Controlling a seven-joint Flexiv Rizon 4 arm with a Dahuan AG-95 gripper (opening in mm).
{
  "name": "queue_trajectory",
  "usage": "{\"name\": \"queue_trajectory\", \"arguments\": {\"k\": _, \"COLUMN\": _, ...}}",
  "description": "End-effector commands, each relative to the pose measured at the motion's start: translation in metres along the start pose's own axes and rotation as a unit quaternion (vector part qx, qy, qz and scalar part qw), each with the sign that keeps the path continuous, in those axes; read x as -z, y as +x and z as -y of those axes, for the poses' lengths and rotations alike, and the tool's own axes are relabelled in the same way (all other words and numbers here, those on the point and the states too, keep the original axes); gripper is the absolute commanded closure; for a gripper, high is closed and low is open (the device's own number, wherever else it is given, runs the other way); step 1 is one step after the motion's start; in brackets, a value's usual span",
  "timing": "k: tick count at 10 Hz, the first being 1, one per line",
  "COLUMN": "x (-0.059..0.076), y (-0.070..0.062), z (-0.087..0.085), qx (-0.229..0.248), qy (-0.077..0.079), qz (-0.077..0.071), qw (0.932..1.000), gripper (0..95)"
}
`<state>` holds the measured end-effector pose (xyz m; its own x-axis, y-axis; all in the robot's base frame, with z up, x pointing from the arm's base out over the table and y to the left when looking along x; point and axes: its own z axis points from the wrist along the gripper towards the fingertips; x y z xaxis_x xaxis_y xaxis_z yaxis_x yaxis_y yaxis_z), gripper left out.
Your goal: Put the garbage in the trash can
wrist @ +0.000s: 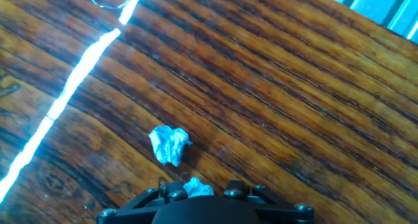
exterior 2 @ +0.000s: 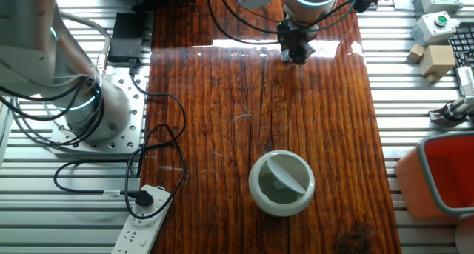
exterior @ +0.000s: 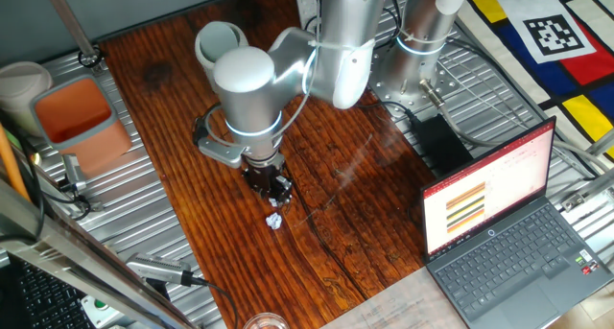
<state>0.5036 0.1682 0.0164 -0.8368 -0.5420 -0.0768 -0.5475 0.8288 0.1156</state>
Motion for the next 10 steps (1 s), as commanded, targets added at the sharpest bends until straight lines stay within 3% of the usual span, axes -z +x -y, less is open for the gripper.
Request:
{"name": "queue_trajectory", "arguments": {"k": 1, "x": -0.001, "y": -0.001, "z": 0.000, "qx": -0.011, "qy": 0.005, "qz": -0.002, "qw": 0.9999, "gripper": 95.0}}
{"name": "queue_trajectory", "arguments": {"k": 4, "x": 0.002, "y": -0.001, "z": 0.000, "qx": -0.010, "qy": 0.014, "qz": -0.013, "qw": 0.9998, "gripper": 95.0}}
{"name": "queue_trajectory", "arguments": {"k": 6, "x": 0.020, "y": 0.001, "z": 0.008, "qx": 0.032, "qy": 0.053, "qz": -0.051, "qw": 0.9968, "gripper": 95.0}}
{"name": "queue_trajectory", "arguments": {"k": 10, "x": 0.080, "y": 0.029, "z": 0.077, "qx": 0.098, "qy": 0.056, "qz": -0.079, "qw": 0.9904, "gripper": 95.0}}
